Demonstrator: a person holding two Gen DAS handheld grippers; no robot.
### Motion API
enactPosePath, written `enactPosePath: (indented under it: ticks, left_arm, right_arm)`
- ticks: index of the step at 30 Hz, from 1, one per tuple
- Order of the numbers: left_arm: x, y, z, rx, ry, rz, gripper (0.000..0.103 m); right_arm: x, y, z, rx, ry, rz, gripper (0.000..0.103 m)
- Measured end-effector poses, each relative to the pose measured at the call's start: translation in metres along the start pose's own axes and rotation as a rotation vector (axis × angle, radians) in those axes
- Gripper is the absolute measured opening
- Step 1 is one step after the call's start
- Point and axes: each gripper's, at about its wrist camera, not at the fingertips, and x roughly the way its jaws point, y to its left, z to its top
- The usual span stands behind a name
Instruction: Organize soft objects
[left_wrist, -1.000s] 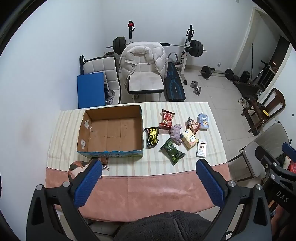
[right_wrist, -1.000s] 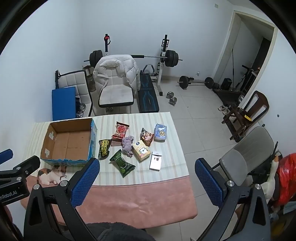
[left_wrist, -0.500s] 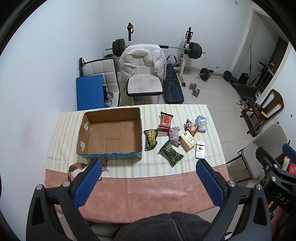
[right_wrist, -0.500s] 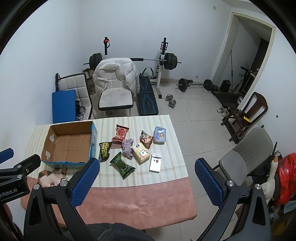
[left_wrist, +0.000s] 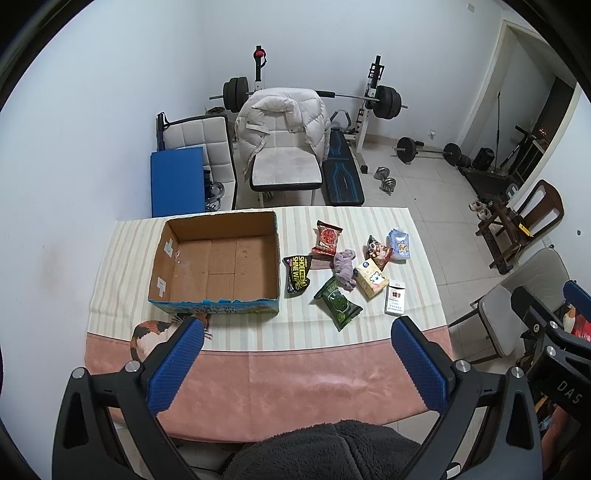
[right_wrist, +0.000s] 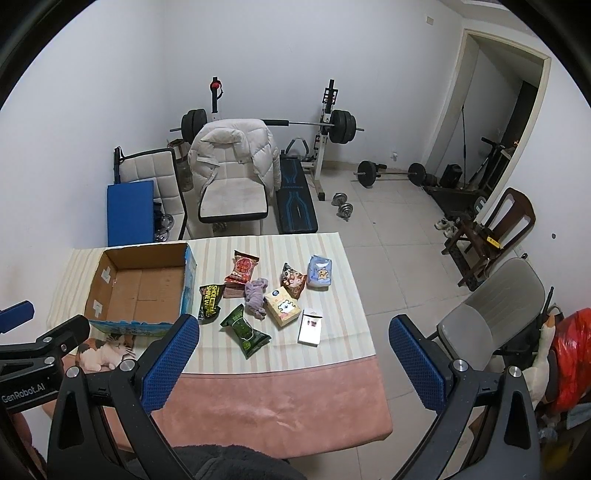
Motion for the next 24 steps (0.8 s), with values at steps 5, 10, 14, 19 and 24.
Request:
enactPosePath:
  ticks: [5, 10, 14, 19, 24]
  left_arm:
    - [-0.0009, 0.0006, -0.0003, -0.005, -0.002, -0.002, 0.103]
    - [-0.001, 0.0004, -0.0011, -0.003, -0.004, -0.002, 0.103]
    - [-0.0013, -0.0003, -0.0021, -0.006, -0.005, -0.003, 0.103]
    - [-0.0031, -0.0005, -0.0036, -0.006, -0.009, -0.001, 0.103]
    - [-0.0053, -0.0001, -0.0055, -0.008, -0.009, -0.002, 0.103]
  right_arm:
    - [-0.0039, -0.0007, 0.0007, -0.002, -0.003, 0.002, 0.103]
    - [-0.0041, -0.0009, 0.0012, -0.003, -0.003, 0.001, 0.103]
    - [-0.0042, -0.0002, 0.0007, -0.003, -0.004, 0.0, 0.103]
    - [-0.0055, -0.0008, 0.0013, -0.002, -0.004, 0.004, 0.103]
    - [-0.0075, 0.0, 0.0005, -0.001, -0.004, 0.005, 0.103]
